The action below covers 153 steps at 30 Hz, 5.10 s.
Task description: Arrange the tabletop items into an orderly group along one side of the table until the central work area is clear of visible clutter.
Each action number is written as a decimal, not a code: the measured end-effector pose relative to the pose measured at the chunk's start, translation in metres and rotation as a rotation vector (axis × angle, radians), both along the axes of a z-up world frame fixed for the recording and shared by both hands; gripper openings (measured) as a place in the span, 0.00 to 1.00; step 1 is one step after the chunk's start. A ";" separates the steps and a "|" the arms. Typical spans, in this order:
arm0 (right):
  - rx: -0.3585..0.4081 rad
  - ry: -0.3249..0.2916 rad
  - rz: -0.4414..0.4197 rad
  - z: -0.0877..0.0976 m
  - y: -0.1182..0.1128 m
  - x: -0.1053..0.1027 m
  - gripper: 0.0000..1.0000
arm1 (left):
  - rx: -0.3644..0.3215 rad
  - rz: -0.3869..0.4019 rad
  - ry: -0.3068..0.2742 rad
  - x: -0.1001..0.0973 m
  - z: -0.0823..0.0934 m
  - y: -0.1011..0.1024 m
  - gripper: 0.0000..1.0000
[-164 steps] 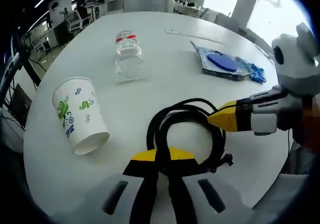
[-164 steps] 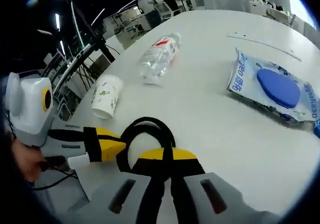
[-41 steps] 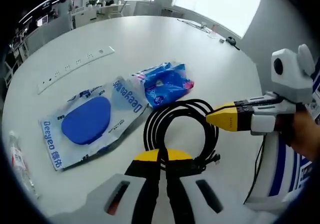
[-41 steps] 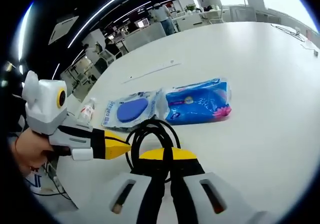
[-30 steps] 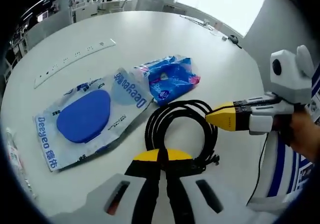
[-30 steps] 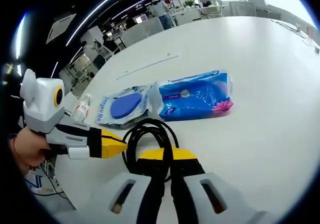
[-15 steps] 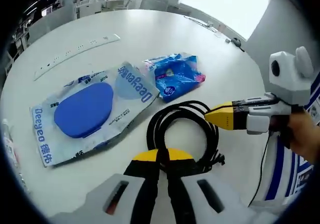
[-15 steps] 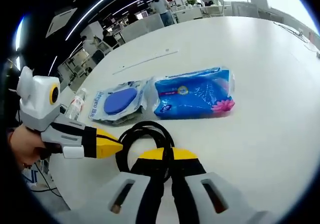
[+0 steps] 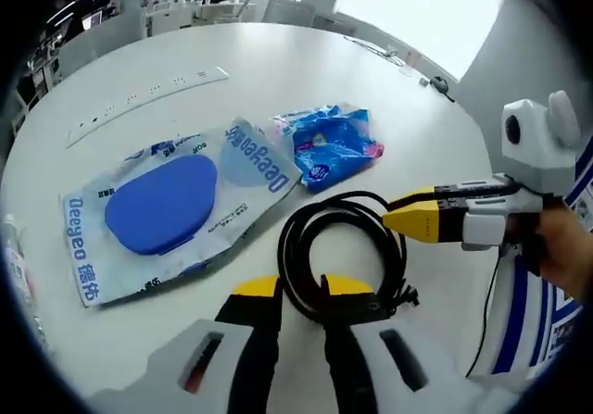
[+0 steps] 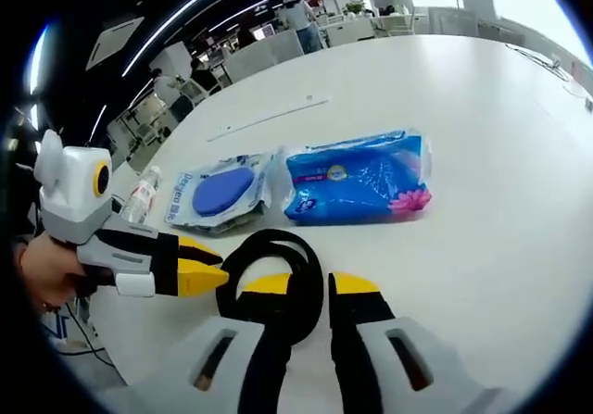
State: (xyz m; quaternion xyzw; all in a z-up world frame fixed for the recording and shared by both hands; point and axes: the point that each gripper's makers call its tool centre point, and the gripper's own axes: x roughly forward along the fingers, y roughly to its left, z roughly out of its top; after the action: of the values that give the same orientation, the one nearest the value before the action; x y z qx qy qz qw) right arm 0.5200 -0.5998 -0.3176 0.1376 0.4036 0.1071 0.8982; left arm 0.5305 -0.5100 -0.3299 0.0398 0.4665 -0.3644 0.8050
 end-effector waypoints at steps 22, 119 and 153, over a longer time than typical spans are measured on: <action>0.012 -0.059 0.026 0.034 0.003 -0.007 0.32 | -0.059 -0.009 -0.030 -0.006 0.029 -0.001 0.47; 0.218 -0.126 0.709 0.158 0.360 0.113 0.49 | -0.292 0.444 -0.256 -0.034 0.184 0.347 0.74; 0.417 0.393 0.715 0.020 0.436 0.191 0.38 | -0.401 0.508 -0.274 -0.004 0.160 0.381 0.71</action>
State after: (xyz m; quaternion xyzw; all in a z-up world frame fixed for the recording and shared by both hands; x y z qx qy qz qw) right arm 0.7106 -0.1635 -0.2980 0.1850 0.5583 0.4612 0.6644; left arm 0.5263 -0.1293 -0.1700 -0.1879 0.2682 -0.2284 0.9168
